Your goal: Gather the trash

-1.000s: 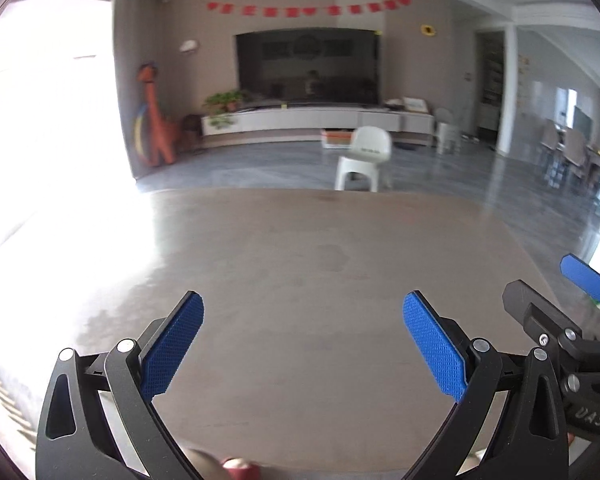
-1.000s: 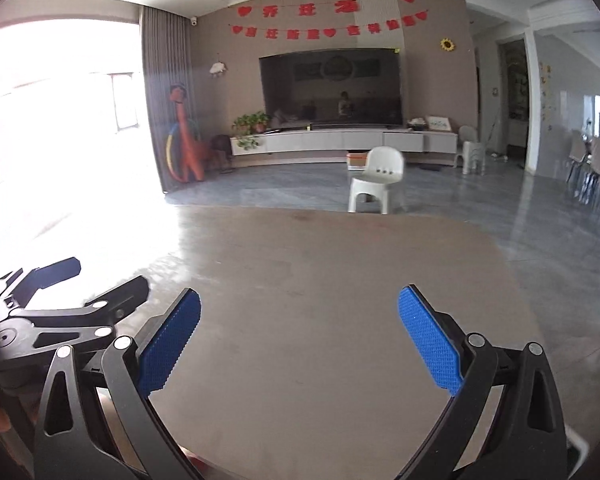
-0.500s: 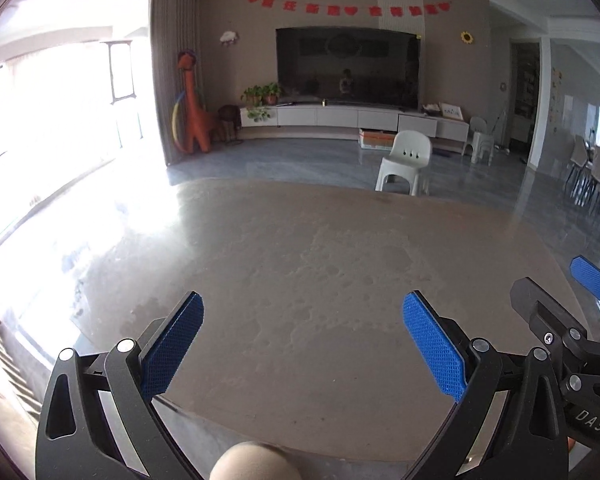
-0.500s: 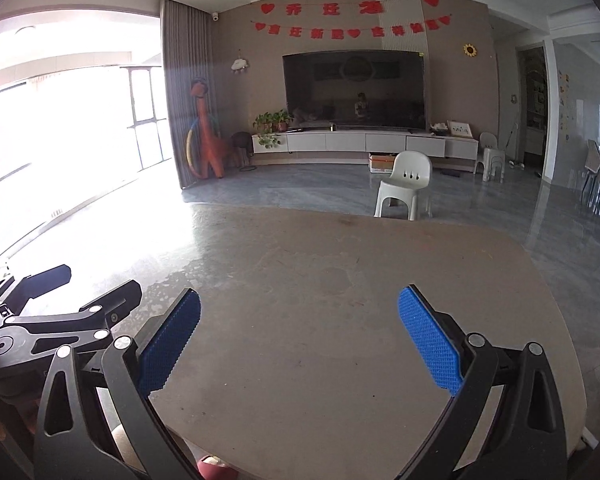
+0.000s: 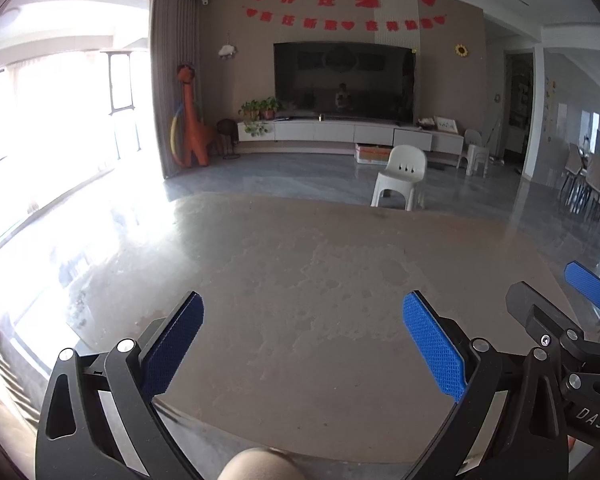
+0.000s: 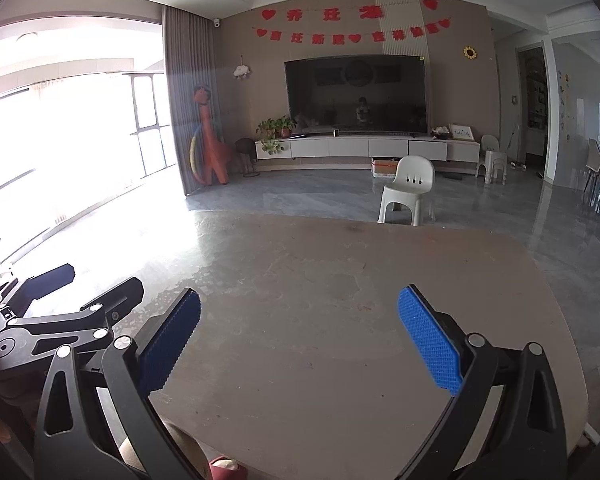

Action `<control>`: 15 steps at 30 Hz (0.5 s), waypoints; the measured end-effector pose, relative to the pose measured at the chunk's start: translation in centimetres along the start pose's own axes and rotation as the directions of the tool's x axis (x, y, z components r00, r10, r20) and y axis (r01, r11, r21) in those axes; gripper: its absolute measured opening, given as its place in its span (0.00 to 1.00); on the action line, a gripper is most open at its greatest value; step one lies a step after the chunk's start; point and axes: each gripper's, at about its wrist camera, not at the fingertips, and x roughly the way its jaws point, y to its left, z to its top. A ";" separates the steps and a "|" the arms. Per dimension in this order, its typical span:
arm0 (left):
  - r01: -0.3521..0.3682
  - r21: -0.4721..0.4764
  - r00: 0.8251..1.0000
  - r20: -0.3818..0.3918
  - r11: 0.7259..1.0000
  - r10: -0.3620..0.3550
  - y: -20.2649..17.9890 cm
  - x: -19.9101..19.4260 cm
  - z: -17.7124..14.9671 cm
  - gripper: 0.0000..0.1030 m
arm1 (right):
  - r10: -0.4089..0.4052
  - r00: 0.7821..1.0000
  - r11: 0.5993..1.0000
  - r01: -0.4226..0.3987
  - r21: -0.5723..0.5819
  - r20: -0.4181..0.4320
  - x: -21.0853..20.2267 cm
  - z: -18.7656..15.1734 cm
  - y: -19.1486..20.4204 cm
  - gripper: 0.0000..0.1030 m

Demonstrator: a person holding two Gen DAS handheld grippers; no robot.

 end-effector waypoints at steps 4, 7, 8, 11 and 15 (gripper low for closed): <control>-0.006 0.000 1.000 0.013 1.000 0.006 -0.2 -0.2 0.0 0.95 | 0.001 1.000 1.000 -0.001 0.005 0.004 -0.4 -0.4 -0.5 0.96; -0.010 0.006 1.000 0.022 1.000 0.010 -0.7 -0.3 -0.1 0.95 | 0.001 1.000 1.000 -0.001 0.005 0.007 -0.5 -0.6 -0.4 0.96; -0.010 0.007 1.000 0.024 1.000 0.010 -0.7 -0.4 -0.1 0.95 | 0.001 1.000 1.000 -0.001 0.005 0.010 -0.6 -0.6 -0.4 0.96; -0.012 0.007 1.000 0.027 1.000 0.012 -1.2 -0.7 -0.4 0.95 | 0.000 1.000 1.000 0.000 0.004 0.015 -0.9 -0.9 -0.5 0.96; -0.011 0.012 0.999 0.030 1.000 0.011 -1.5 -1.0 -0.3 0.95 | -0.004 1.000 1.000 0.004 0.003 0.017 -0.8 -0.8 -0.5 0.96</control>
